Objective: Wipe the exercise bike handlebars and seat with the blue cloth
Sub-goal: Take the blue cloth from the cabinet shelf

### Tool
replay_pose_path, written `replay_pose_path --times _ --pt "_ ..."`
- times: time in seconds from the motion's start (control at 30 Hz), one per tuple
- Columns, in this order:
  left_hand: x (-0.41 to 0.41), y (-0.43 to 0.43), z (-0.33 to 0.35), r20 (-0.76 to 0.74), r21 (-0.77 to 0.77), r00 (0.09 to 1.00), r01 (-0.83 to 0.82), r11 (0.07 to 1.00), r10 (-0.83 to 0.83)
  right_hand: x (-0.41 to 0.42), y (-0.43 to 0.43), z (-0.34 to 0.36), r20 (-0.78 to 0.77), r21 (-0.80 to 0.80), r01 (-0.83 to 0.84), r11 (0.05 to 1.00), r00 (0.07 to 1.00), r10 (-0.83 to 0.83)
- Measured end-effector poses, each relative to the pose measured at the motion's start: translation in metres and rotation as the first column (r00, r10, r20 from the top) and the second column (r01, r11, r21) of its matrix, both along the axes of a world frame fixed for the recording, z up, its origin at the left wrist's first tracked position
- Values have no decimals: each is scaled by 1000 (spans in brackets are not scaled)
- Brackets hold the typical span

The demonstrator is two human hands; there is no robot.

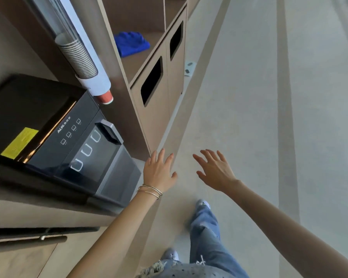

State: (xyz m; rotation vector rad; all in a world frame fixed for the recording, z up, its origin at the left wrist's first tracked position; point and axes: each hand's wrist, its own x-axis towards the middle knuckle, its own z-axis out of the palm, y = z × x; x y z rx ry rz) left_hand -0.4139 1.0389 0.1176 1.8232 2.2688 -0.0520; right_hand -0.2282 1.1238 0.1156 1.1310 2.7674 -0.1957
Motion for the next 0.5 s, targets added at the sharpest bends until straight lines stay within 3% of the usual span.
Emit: replay_pose_path --times 0.5 --pt "-45 203 14 -53 62 973 -222 973 225 -45 250 15 16 32 -225 974 974 225"
